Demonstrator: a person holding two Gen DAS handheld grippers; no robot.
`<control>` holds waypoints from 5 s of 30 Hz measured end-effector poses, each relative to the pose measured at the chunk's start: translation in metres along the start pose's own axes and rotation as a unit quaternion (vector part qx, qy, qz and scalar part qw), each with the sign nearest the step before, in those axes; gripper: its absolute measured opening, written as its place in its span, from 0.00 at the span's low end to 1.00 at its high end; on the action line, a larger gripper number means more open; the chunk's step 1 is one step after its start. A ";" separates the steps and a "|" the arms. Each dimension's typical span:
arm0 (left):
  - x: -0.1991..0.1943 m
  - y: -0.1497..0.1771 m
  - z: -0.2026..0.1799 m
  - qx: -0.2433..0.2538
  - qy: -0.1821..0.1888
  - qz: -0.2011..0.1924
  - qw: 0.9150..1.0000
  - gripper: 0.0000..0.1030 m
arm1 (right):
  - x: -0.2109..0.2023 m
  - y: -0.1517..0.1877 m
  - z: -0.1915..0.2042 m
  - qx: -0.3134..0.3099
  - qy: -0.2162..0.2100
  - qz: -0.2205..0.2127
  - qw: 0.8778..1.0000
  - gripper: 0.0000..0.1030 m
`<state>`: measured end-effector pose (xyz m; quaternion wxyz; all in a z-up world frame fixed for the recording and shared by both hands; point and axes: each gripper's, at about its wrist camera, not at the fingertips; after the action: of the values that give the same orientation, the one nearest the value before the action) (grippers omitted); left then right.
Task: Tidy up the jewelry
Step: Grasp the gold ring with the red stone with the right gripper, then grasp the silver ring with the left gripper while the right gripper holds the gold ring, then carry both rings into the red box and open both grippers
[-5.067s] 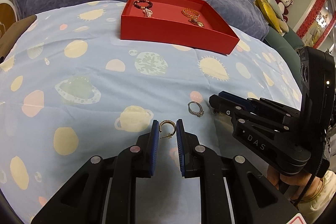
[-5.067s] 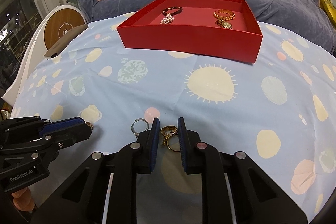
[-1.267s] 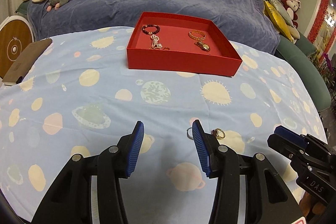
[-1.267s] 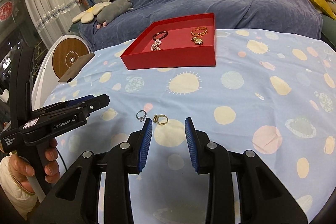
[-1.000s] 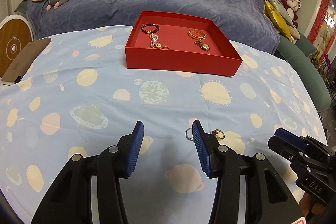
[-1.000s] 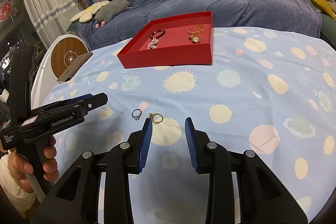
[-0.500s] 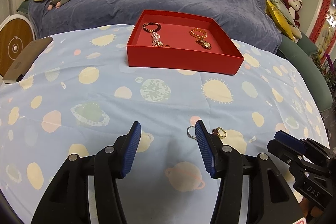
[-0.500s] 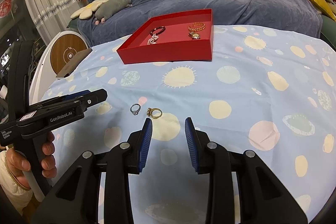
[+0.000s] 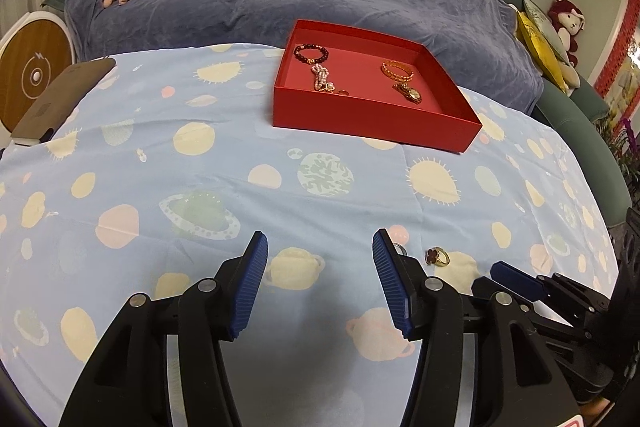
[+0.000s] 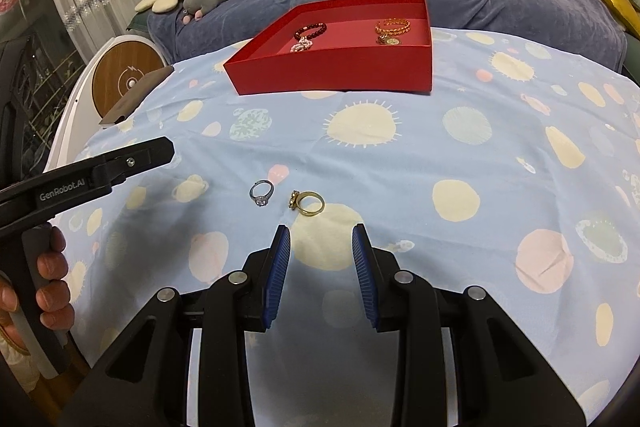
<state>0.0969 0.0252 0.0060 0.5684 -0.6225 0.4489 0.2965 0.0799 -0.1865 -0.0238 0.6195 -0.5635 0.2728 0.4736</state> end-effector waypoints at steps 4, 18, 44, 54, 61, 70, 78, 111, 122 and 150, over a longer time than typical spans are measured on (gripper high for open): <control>-0.001 0.003 0.007 -0.001 -0.001 0.003 1.000 0.51 | 0.014 -0.010 0.006 -0.006 0.008 0.002 1.000 0.30; 0.004 0.013 0.015 -0.003 0.009 0.021 1.000 0.51 | 0.037 -0.019 0.015 -0.023 0.031 0.003 0.999 0.23; 0.065 0.008 -0.059 0.057 -0.031 0.047 0.997 0.61 | -0.009 0.001 -0.017 0.009 0.015 -0.017 1.000 0.22; 0.070 0.009 -0.066 0.070 -0.051 0.039 0.996 0.59 | -0.011 0.003 -0.023 0.020 0.014 -0.017 1.000 0.22; 0.070 0.009 -0.069 0.087 -0.060 0.036 0.994 0.39 | -0.010 0.004 -0.023 0.021 0.014 -0.015 1.000 0.22; 0.069 0.010 -0.071 0.102 -0.064 0.034 0.992 0.18 | -0.010 0.004 -0.021 0.022 0.011 -0.013 1.000 0.22; 0.067 0.009 -0.062 0.094 -0.054 0.038 0.993 0.04 | -0.009 0.003 -0.019 0.020 0.010 -0.014 1.000 0.22; 0.074 0.001 -0.069 0.106 -0.048 0.019 0.993 0.17 | -0.012 0.001 -0.031 0.040 0.005 -0.013 0.999 0.22; 0.054 0.002 -0.071 0.104 -0.014 0.013 0.994 0.17 | -0.022 -0.006 -0.021 0.038 -0.003 -0.028 0.999 0.22; 0.013 -0.178 -0.050 0.048 0.008 -0.074 0.996 0.17 | -0.024 -0.190 -0.028 0.051 -0.024 -0.091 0.994 0.22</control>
<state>0.2552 -0.0354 0.0819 0.6142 -0.6286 0.4196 0.2270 0.2456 -0.2044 0.0745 0.6942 -0.5424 0.2288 0.4141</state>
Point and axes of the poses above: each gripper's, at about its wrist camera, not at the fingertips, and x roughly the way its jaws point, z to its left, y to its underside, and after that the axes turned 12 degrees about z, right-handed
